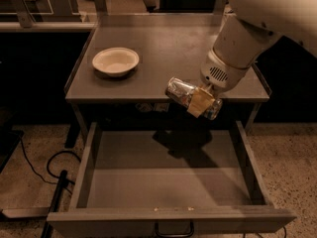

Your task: Place redbull can into top drawer

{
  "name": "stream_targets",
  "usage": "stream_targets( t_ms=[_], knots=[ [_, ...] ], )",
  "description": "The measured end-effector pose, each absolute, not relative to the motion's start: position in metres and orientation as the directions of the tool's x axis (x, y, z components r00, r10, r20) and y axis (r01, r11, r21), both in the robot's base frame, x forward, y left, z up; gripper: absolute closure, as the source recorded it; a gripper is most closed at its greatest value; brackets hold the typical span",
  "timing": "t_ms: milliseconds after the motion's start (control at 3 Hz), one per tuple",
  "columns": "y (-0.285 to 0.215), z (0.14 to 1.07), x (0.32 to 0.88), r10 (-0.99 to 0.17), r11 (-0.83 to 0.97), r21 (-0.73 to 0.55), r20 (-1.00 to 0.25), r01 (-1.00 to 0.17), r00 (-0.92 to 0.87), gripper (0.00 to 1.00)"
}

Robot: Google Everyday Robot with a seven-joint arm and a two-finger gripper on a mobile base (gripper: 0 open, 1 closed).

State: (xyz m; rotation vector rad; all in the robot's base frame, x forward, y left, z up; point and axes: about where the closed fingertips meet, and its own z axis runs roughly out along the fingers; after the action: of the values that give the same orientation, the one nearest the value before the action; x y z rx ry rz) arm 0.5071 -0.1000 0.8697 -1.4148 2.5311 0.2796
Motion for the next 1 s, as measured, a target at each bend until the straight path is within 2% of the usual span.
stream_targets(
  t_ms=[1000],
  knots=[
    [-0.066,0.742,0.483,-0.808,0.467,0.268,-0.259,-0.843,-0.529,1.0]
  ],
)
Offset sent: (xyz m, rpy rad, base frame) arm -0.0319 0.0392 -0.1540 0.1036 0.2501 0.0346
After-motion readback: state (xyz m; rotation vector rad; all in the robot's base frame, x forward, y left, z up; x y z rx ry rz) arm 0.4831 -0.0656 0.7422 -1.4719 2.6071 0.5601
